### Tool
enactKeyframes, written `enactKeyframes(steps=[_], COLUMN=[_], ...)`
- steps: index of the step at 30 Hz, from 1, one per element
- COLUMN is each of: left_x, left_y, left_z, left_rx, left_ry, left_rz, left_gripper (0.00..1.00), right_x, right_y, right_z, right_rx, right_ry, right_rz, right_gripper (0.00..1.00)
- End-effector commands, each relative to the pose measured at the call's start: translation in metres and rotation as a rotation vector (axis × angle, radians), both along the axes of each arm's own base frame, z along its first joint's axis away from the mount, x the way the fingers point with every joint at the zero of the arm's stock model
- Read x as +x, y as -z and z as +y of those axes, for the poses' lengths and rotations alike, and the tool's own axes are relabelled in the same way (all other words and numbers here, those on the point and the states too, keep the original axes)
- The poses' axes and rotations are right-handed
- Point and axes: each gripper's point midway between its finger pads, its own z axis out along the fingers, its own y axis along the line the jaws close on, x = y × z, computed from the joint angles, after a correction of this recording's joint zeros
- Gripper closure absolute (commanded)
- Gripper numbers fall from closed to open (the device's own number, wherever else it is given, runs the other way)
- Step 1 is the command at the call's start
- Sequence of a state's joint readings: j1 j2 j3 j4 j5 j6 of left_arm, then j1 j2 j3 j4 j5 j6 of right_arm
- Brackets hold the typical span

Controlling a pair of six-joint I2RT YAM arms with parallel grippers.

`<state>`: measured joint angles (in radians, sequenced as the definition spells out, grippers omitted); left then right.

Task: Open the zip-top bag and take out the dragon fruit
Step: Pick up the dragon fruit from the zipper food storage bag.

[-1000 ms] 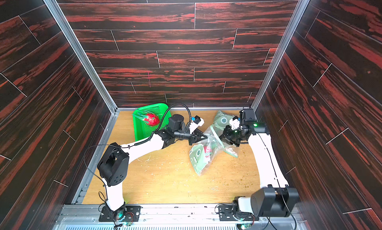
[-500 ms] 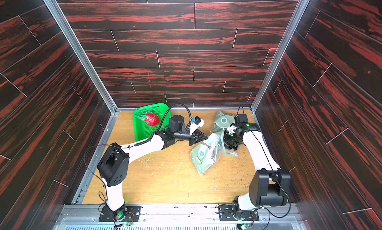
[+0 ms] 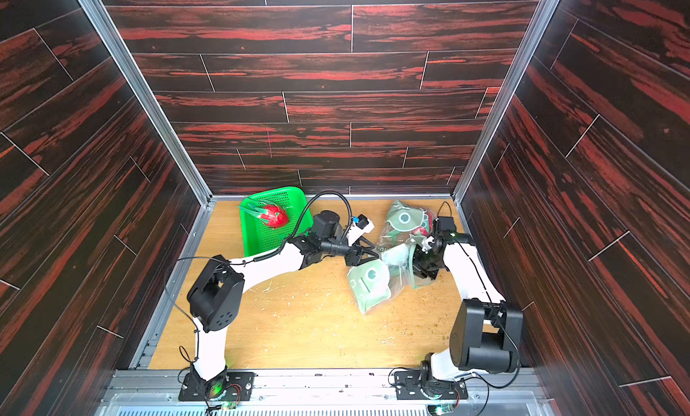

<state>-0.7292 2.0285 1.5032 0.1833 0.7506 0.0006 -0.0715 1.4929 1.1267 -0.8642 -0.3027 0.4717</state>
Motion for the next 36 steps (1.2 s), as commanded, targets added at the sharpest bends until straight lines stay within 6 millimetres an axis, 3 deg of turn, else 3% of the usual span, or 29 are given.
enactKeyframes(steps=[1, 11, 18, 24, 36], left_x=[0.001, 0.009, 0.012, 0.012, 0.009], left_y=[-0.004, 0.021, 0.033, 0.039, 0.048], left_z=[-0.008, -0.013, -0.017, -0.019, -0.019], left_rx=[-0.004, 0.09, 0.108, 0.113, 0.128], left_ry=[0.01, 0.013, 0.022, 0.032, 0.051], left_rz=[-0.018, -0.012, 0.002, 0.013, 0.025], left_gripper=[0.48, 0.33, 0.32, 0.31, 0.31], right_x=[0.003, 0.003, 0.012, 0.022, 0.035], right_y=[0.011, 0.045, 0.051, 0.056, 0.07], right_z=[-0.003, -0.012, -0.019, -0.013, -0.014], right_rx=[0.033, 0.097, 0.186, 0.265, 0.31], right_ry=[0.035, 0.11, 0.192, 0.224, 0.281], right_rz=[0.01, 0.045, -0.005, -0.023, -0.037], right_gripper=[0.7, 0.66, 0.6, 0.57, 0.55])
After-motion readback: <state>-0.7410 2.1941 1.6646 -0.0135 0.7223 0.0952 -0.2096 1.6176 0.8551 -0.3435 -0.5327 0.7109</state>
